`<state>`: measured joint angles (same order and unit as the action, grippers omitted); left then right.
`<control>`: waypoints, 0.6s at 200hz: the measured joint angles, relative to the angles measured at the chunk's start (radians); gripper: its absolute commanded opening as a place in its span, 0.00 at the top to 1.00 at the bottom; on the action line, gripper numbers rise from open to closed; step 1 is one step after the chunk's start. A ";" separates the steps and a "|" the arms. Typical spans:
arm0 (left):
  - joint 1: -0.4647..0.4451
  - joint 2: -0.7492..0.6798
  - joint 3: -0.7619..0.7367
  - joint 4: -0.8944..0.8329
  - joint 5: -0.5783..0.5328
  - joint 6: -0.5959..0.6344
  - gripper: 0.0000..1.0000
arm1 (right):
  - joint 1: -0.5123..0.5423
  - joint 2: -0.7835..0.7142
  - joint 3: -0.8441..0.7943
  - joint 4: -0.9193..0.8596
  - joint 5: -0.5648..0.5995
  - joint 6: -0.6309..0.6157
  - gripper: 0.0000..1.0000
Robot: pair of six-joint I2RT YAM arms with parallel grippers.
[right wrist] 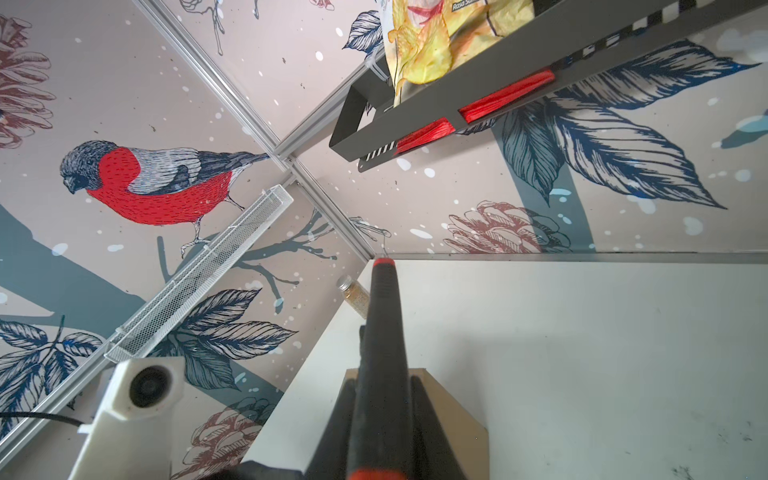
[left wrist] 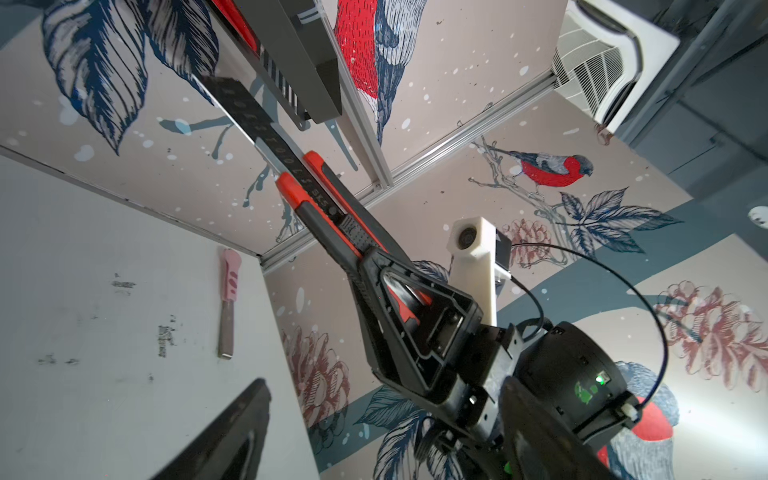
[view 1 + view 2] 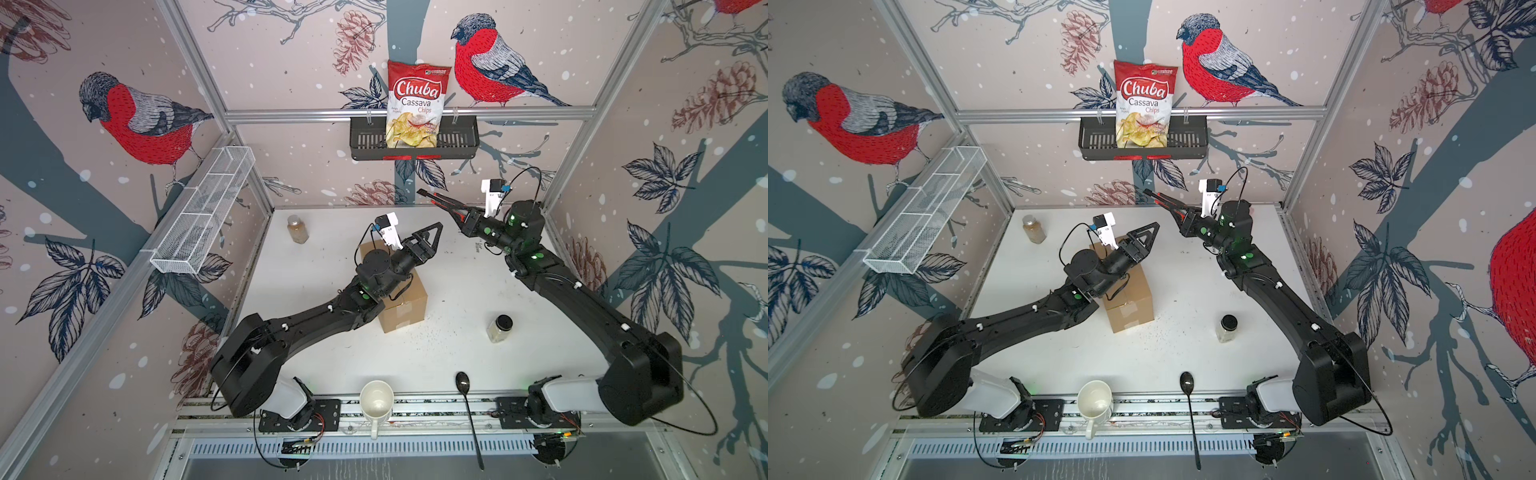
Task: Unpack the express box
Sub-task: 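Lower the knife with right gripper while left gripper moves to the box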
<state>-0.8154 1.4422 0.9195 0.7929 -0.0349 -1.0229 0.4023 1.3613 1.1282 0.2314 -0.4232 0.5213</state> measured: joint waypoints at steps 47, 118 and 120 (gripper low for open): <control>0.007 -0.164 0.012 -0.314 -0.084 0.122 0.04 | 0.021 -0.035 0.029 -0.127 0.068 -0.084 1.00; 0.213 -0.291 -0.010 -0.709 -0.115 0.224 0.04 | 0.114 -0.057 0.082 -0.309 0.215 -0.197 1.00; 0.221 -0.291 -0.011 -0.717 -0.112 0.228 0.04 | 0.117 -0.056 0.086 -0.314 0.219 -0.203 1.00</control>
<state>-0.5941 1.1511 0.9089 0.0757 -0.1471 -0.7948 0.5198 1.3056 1.2140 -0.0822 -0.2039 0.3187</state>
